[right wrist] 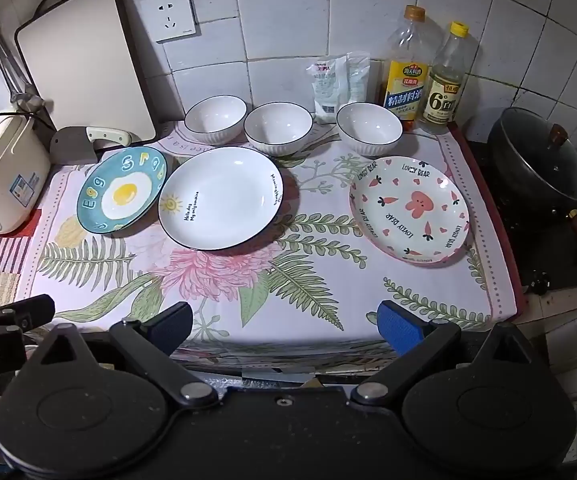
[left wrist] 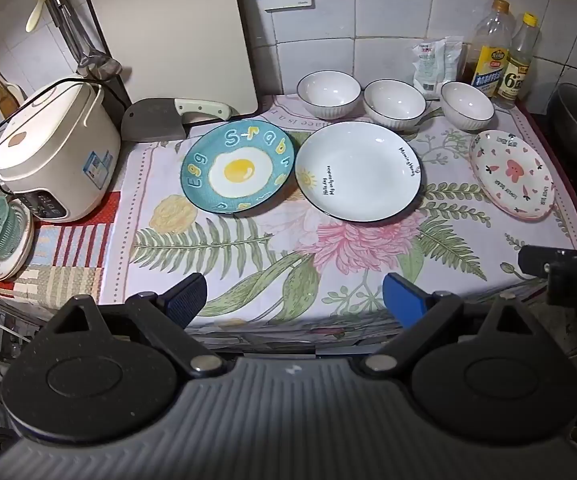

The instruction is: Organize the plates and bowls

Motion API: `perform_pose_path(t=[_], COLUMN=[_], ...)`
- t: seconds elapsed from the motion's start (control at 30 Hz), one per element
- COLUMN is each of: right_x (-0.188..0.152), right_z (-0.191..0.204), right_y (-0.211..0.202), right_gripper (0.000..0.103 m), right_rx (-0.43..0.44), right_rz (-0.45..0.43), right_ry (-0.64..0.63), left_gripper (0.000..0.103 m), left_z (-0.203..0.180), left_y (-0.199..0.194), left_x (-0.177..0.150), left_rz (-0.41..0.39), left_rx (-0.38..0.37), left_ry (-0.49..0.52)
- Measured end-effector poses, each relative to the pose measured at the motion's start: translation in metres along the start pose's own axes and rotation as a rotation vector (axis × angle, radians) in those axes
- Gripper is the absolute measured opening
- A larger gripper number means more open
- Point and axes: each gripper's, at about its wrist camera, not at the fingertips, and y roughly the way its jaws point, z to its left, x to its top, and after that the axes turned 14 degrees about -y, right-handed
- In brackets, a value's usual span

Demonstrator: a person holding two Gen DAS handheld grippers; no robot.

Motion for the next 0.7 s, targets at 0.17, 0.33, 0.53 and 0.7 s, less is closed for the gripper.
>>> perform_pose_path(t=[0.17,0.33,0.53,0.7], right_x=[0.0,0.0,-0.003,-0.005], right_z=[0.007,-0.009,-0.007,-0.008], right_y=[0.0,-0.001,-0.003,-0.004], right_gripper=[0.1,0.1,0.1,0.1], right_rx=[0.001,0.008,-0.012,-0.023], right_rz=[0.007,0.005,-0.001,-0.003], right_ry=[-0.002,0.003,-0.005,-0.006], left_gripper=[0.095,0.095,0.095,0.095], left_z=[-0.007,-0.01,-0.004,-0.003], left_y=[-0.002,-0.01,-0.008,-0.007], left_x=[-0.005,-0.003,-0.005,-0.005], left_rz=[-0.035,-0.032,-0.026,-0.016], left_rx=[0.023,0.008,-0.001,0.003], left_ry=[0.024,0.03,0.017,0.003])
